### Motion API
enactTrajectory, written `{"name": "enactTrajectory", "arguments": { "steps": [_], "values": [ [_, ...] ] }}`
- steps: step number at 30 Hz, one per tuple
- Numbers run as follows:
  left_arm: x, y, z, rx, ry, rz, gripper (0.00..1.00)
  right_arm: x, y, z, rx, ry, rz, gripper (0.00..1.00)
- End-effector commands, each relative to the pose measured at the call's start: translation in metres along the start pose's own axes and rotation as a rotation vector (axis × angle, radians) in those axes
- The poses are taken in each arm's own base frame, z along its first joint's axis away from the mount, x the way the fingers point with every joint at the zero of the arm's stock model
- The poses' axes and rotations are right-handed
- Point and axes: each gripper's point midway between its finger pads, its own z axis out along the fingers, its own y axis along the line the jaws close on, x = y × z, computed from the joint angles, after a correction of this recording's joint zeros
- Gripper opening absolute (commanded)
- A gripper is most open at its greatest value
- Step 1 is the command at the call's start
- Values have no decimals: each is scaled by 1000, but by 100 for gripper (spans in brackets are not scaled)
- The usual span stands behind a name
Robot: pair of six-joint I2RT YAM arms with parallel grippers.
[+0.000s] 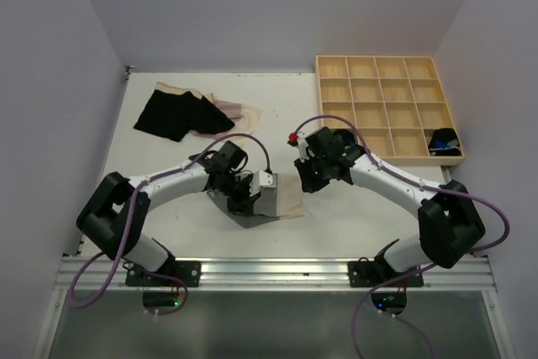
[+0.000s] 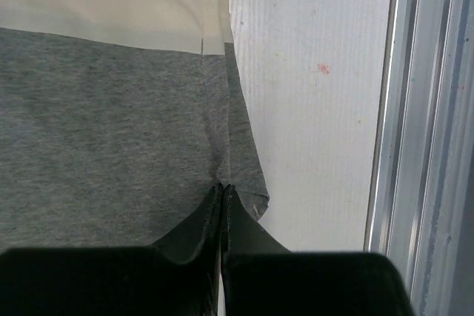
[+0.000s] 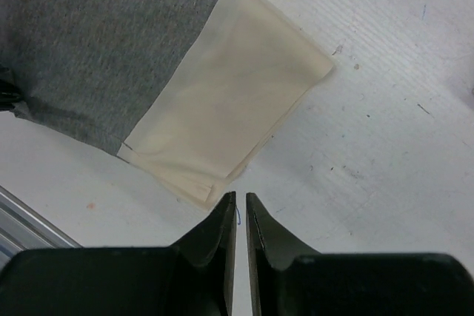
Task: Roll the underwear
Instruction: Fold the underwear
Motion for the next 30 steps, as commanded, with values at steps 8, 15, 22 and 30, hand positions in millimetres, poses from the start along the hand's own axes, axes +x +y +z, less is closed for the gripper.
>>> {"name": "enactTrajectory", "arguments": {
  "steps": [8,15,22,30],
  "values": [
    [9,3,24,16,24,-31,12,11,-3,1,50,56,73,18],
    [-13,-6,6,23,-34,34,42,1,16,-8,-14,31,132,11],
    [-60,18,-52,-167,-211,40,50,6,24,1,-28,44,197,7],
    [-4,92,-56,-309,-81,-163,43,22,31,38,18,138,202,7]
  ]
}}
